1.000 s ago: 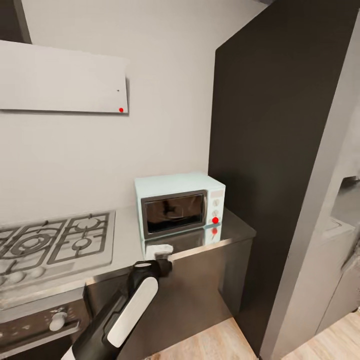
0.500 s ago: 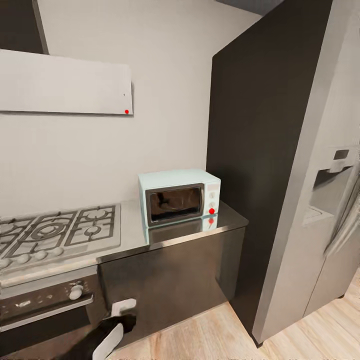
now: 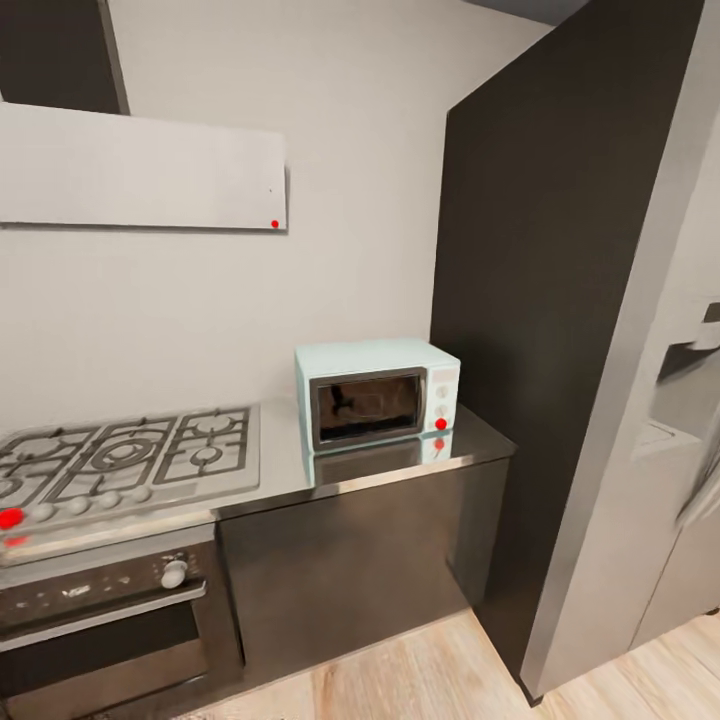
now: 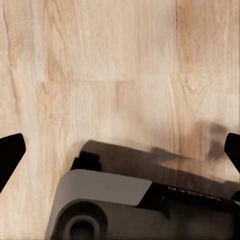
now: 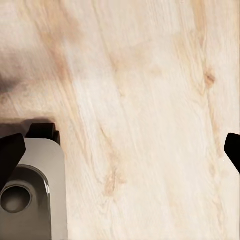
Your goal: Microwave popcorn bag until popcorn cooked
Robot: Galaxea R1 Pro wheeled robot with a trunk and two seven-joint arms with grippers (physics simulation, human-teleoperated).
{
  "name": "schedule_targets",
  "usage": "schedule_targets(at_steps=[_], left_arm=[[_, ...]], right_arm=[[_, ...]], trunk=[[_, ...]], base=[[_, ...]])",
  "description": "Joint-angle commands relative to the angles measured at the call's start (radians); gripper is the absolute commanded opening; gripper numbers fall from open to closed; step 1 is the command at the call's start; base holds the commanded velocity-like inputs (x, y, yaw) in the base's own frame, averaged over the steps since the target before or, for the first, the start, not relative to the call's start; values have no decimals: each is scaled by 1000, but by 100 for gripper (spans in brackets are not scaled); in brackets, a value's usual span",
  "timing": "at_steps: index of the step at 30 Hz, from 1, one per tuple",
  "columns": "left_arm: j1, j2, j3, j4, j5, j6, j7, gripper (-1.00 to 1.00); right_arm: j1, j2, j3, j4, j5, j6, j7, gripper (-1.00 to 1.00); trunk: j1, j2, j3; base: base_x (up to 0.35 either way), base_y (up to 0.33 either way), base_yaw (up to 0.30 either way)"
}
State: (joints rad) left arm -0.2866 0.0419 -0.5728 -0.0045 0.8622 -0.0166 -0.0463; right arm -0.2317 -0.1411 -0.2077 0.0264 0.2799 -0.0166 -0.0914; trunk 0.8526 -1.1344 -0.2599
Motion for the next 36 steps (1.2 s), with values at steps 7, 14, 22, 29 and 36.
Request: schedule_targets(at_steps=[7, 14, 22, 29, 36], left_arm=[[12, -5, -8, 2, 7, -9, -4, 100], [30, -5, -7, 3, 11, -6, -4, 100], [32, -4, -7, 2, 10, -11, -4, 100], [32, -6, -7, 1, 8, -30, -3, 100], [32, -5, -6, 1, 10, -29, 2, 100]], right_arm=[[-1, -2, -6, 2, 13, -3, -4, 100], [-1, -1, -6, 0, 13, -31, 6, 100], [-1, 0, -7, -2, 56, -38, 11, 100], [-1, 0, -8, 0, 141, -74, 56, 100], [-1, 1, -18, -1, 136, -78, 56, 100]], trunk=[[0, -1, -1], [0, -1, -2], [0, -1, -5], [0, -1, -8], [0, -1, -10]], base=[[0, 0, 278], [0, 0, 285], [0, 0, 298], [0, 0, 298], [0, 0, 249]])
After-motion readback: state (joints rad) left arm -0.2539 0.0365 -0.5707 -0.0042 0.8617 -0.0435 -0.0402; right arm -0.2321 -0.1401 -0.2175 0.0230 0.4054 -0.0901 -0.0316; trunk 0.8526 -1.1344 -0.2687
